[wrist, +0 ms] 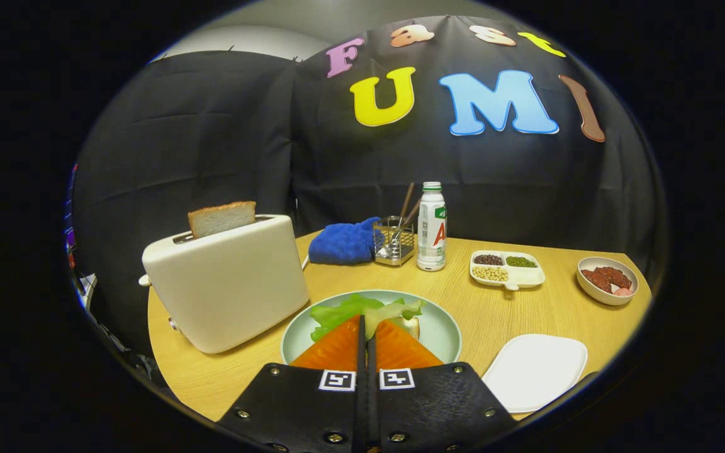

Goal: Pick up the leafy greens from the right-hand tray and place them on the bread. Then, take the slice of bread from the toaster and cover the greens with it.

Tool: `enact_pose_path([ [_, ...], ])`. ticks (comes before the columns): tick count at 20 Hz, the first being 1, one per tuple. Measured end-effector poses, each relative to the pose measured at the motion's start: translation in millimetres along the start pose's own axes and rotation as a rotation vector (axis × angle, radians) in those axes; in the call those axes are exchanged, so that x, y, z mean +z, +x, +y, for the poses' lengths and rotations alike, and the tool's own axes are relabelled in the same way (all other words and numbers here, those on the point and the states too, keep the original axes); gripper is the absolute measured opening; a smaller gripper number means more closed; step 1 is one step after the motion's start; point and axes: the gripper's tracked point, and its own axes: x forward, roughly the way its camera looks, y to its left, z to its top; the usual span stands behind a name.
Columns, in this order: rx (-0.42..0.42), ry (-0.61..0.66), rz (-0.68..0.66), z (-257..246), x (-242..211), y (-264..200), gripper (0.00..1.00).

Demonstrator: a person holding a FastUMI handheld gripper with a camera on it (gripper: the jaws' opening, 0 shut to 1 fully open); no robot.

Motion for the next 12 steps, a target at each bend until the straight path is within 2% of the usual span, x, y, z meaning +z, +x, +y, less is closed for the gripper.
enact_pose_path([
  [4, -0.021, -0.017, 0.051, -3, -17, 4, 0.00],
  [6, -0.035, -0.024, 0.069, -8, -22, 5, 0.04],
  [7, -0.047, -0.026, 0.073, -13, -23, 1, 0.10],
  [10, -0.122, -0.031, 0.052, -34, -18, -12, 0.48],
  [12, -0.167, -0.016, 0.014, -45, -11, -20, 0.53],
])
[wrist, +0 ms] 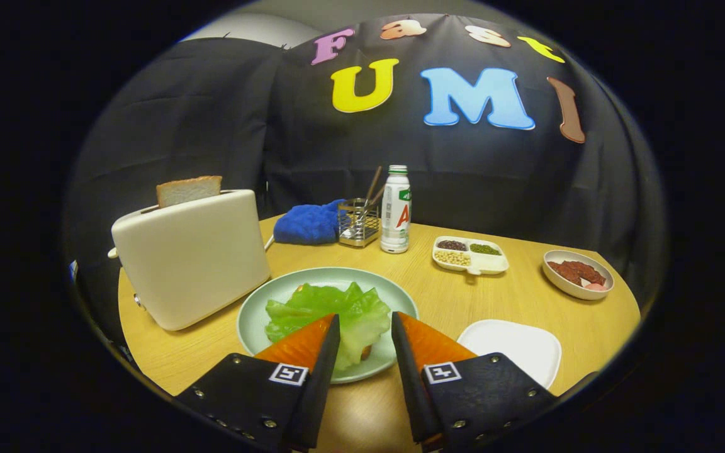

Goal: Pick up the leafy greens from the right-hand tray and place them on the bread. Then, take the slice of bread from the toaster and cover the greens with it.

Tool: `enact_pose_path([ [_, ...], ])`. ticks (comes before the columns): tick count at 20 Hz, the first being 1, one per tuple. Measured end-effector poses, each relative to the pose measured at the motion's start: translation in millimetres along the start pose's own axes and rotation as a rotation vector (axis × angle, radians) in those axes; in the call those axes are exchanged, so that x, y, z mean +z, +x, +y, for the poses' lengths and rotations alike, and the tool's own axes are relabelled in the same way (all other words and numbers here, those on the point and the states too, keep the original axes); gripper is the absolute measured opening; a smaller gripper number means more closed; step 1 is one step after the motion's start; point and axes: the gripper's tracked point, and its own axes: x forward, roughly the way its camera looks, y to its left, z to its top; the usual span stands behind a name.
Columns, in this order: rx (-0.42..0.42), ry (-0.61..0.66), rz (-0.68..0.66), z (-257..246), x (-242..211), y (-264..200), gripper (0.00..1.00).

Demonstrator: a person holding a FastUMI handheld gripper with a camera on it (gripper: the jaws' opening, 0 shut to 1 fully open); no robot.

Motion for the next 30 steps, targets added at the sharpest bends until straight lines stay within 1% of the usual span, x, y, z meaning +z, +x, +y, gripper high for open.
enact_pose_path([
  [1, -0.015, 0.004, -0.026, -4, 6, -6, 0.56],
  [5, -0.070, 0.042, -0.145, -6, 40, -29, 0.56],
  [7, -0.142, 0.074, -0.132, -7, 45, -38, 0.56],
  [10, -0.160, 0.043, -0.129, 12, 53, -44, 0.56],
  [13, -0.234, 0.029, -0.133, 20, 54, -52, 0.56],
  [14, -0.240, 0.029, -0.142, 27, 57, -54, 0.56],
  [19, -0.198, 0.102, -0.160, 70, 73, -56, 0.56],
  [21, -0.213, 0.143, -0.147, 77, 75, -56, 0.56],
  [23, -0.180, 0.191, -0.132, 93, 79, -52, 0.56],
  [27, -0.179, 0.168, -0.146, 115, 95, -48, 0.56],
  [30, -0.136, 0.151, -0.153, 150, 106, -46, 0.57],
])
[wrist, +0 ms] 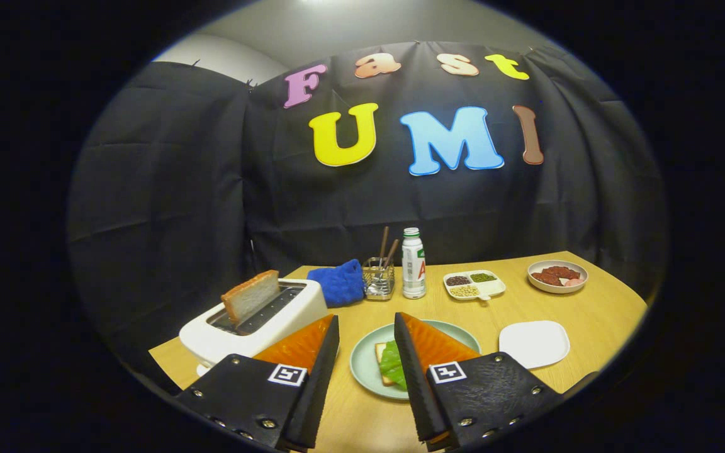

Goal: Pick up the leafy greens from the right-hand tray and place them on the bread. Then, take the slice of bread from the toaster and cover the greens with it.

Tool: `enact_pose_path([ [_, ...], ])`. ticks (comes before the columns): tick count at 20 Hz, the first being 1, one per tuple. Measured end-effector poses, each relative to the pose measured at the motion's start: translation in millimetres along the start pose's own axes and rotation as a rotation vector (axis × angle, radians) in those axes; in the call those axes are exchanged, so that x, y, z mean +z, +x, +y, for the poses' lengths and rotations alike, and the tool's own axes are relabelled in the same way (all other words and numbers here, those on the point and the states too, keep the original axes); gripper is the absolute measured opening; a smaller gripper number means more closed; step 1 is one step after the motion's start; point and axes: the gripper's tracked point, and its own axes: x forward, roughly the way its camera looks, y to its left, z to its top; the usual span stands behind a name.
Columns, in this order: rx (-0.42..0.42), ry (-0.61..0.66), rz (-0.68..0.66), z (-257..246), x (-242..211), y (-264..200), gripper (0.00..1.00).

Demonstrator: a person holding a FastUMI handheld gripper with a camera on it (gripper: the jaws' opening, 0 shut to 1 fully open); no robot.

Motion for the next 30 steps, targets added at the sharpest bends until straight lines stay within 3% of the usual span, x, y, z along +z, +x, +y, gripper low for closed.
enact_pose_path([
  [4, 0.085, -0.014, 0.000, 51, 1, -5, 0.57],
  [14, 0.188, -0.051, 0.060, 138, -12, 19, 0.57],
  [20, 0.099, -0.022, 0.084, 133, -15, 52, 0.57],
  [24, 0.083, -0.042, 0.123, 141, -22, 70, 0.56],
  [27, 0.042, -0.044, 0.089, 138, -14, 72, 0.57],
  [28, 0.020, -0.054, 0.073, 135, -14, 79, 0.45],
  [29, 0.022, -0.063, 0.057, 138, -14, 91, 0.44],
  [30, 0.028, -0.051, 0.072, 142, -16, 86, 0.19],
])
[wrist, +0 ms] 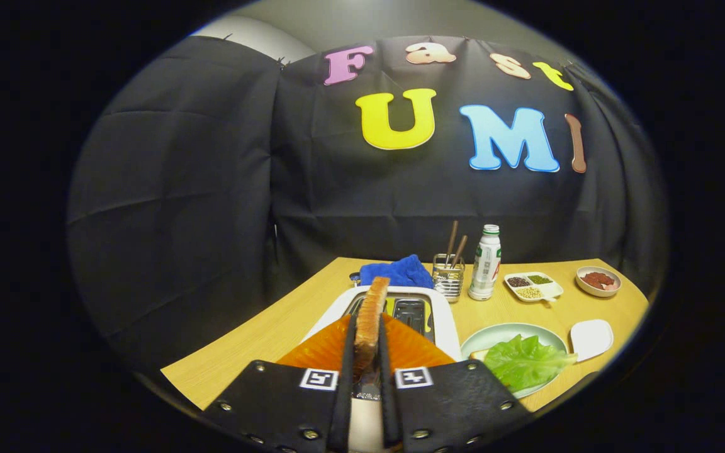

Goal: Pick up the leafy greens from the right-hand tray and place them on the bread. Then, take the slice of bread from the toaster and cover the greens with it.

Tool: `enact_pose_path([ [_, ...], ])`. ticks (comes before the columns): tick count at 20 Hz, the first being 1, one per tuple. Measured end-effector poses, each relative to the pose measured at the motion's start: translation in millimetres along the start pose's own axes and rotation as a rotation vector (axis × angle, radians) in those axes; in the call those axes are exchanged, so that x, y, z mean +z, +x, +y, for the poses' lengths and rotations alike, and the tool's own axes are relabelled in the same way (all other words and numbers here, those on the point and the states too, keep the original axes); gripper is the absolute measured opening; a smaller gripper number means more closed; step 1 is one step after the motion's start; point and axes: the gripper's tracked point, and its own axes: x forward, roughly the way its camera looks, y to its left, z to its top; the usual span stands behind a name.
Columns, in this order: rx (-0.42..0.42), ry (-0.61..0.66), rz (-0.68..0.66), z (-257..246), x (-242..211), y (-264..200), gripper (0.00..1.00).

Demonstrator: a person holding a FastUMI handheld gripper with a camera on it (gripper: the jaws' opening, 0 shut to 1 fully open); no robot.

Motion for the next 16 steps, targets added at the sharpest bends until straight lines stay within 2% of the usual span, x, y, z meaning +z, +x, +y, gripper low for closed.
enact_pose_path([
  [2, -0.010, -0.018, 0.041, -1, -7, 0, 0.19],
  [4, -0.015, -0.007, 0.043, 2, -6, -3, 0.05],
  [16, 0.051, 0.028, -0.024, -4, 34, -16, 0.05],
])
